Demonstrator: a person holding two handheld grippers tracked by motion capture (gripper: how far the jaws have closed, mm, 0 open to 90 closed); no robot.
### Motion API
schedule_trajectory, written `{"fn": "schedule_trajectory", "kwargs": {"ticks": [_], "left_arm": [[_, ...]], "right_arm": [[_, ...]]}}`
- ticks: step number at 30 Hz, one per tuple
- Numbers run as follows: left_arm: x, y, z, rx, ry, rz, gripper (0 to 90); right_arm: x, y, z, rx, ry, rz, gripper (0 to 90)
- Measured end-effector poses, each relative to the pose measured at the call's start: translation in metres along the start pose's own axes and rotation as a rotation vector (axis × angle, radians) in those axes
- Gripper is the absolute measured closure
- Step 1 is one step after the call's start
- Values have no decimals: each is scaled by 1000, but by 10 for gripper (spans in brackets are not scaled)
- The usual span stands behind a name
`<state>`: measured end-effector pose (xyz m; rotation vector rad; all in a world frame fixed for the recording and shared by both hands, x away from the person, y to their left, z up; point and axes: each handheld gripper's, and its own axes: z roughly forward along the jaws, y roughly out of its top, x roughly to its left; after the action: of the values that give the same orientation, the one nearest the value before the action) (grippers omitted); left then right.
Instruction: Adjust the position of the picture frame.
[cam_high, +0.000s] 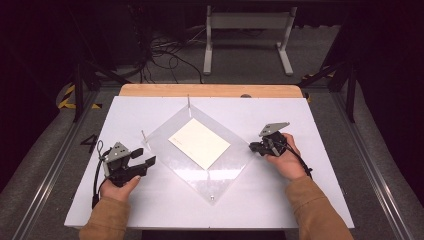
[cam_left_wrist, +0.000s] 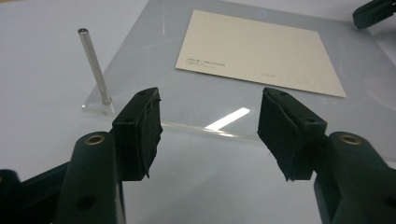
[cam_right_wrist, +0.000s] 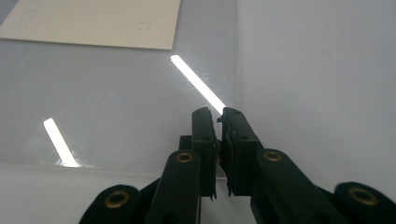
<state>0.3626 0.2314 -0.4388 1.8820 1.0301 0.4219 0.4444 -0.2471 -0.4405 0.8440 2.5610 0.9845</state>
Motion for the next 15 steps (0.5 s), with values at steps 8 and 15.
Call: {"fn": "schedule_trajectory", "kwargs": {"ticks": [8, 15], "left_arm": [[4, -2, -1, -5, 6, -21, 398], [8, -5, -2, 14, 32, -33, 400]], "right_arm": [[25, -8, -10, 23, 106, -78, 837], [56, -16, -18, 28, 168, -155, 837]]}}
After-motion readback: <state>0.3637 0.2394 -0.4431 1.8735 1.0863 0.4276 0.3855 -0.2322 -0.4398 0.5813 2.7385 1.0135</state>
